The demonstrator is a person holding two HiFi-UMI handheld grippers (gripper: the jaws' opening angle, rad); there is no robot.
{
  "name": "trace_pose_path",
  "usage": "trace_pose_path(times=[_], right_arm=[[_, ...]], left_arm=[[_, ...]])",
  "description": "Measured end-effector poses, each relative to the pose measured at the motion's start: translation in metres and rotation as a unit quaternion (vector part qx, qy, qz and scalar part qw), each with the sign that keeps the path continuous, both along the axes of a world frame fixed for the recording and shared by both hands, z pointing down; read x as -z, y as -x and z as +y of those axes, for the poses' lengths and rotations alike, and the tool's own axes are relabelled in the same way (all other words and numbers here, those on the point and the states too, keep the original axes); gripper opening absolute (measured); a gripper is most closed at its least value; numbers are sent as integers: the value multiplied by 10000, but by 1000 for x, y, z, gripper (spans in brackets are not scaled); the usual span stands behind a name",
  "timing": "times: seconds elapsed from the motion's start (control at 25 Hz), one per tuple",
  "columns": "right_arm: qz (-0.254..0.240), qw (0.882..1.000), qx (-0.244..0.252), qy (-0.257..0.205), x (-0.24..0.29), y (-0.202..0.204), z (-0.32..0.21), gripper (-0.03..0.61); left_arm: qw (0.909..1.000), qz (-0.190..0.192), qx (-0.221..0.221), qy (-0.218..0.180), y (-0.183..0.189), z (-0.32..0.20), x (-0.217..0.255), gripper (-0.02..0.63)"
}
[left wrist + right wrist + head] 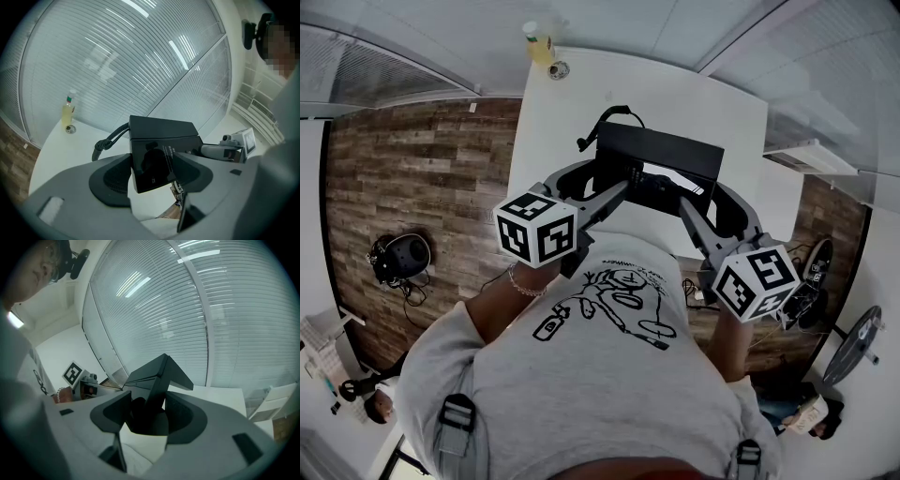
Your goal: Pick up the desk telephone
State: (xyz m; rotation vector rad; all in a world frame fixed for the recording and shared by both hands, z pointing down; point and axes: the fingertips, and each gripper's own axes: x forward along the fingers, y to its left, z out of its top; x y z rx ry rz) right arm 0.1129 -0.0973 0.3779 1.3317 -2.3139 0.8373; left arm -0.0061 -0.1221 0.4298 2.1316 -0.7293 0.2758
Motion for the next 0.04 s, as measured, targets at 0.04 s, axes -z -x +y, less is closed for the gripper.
trace_pose_path(times=[0.04], right_arm=[[1, 10000, 1, 1, 0, 0, 0, 219]], left_arm=[[10000, 0, 0, 3, 0, 0, 0, 273]])
